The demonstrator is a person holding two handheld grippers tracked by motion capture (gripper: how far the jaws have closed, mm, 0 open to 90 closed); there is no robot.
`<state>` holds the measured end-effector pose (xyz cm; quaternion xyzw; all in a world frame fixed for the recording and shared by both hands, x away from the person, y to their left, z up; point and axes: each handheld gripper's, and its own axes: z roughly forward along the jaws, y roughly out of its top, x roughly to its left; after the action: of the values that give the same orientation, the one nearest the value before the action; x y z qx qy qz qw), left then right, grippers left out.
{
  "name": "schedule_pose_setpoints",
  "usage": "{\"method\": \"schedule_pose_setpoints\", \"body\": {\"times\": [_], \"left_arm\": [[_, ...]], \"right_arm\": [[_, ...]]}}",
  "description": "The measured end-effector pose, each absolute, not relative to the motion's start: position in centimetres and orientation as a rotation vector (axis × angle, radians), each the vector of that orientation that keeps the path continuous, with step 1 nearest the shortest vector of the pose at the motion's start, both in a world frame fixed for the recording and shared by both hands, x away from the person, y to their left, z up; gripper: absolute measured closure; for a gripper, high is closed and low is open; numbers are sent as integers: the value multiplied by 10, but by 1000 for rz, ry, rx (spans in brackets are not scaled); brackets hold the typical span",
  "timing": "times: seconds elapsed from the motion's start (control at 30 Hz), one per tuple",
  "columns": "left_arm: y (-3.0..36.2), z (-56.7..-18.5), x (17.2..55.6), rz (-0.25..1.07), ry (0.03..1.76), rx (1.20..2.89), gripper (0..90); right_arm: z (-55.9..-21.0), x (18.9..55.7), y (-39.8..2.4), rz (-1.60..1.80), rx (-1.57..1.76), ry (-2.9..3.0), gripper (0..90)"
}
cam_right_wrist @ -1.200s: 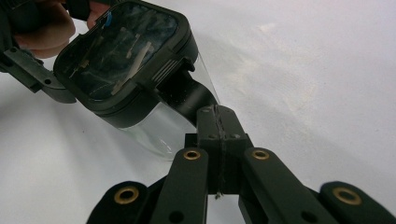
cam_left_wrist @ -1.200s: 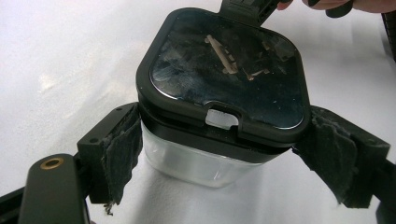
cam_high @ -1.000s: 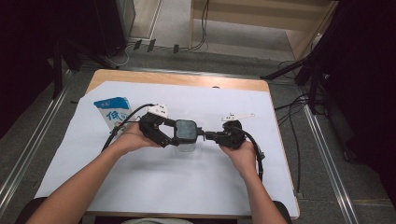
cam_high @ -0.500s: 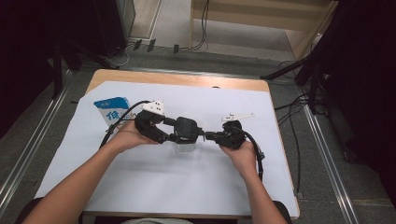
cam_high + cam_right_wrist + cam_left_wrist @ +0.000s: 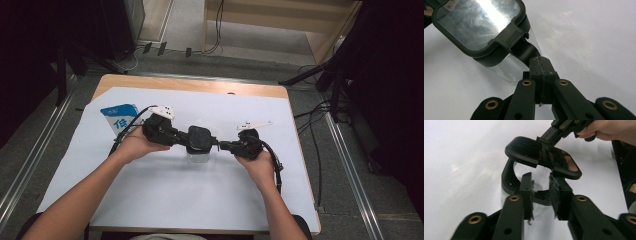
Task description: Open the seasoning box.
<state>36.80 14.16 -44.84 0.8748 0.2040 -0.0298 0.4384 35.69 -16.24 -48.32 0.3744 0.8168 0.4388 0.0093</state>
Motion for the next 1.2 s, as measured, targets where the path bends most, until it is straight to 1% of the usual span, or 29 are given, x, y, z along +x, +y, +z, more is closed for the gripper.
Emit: {"method": "schedule_pose_setpoints", "body": {"times": [0.17,0.37,0.57,0.6,1.2], "left_arm": [[134,-438,367,-43,485,2198,804],[129,-433,366,-53,479,2189,823],[126,-427,368,-64,471,2188,871],[124,-425,369,-65,466,2188,892],[108,-413,373,-102,474,2190,900]], "right_arm": [[-483,358,-162,1379,1161,2550,900],[-483,357,-162,1378,1166,2549,900],[-483,356,-161,1379,1174,2552,900],[-483,356,-160,1377,1164,2560,900],[-483,354,-157,1374,1178,2556,900]]}}
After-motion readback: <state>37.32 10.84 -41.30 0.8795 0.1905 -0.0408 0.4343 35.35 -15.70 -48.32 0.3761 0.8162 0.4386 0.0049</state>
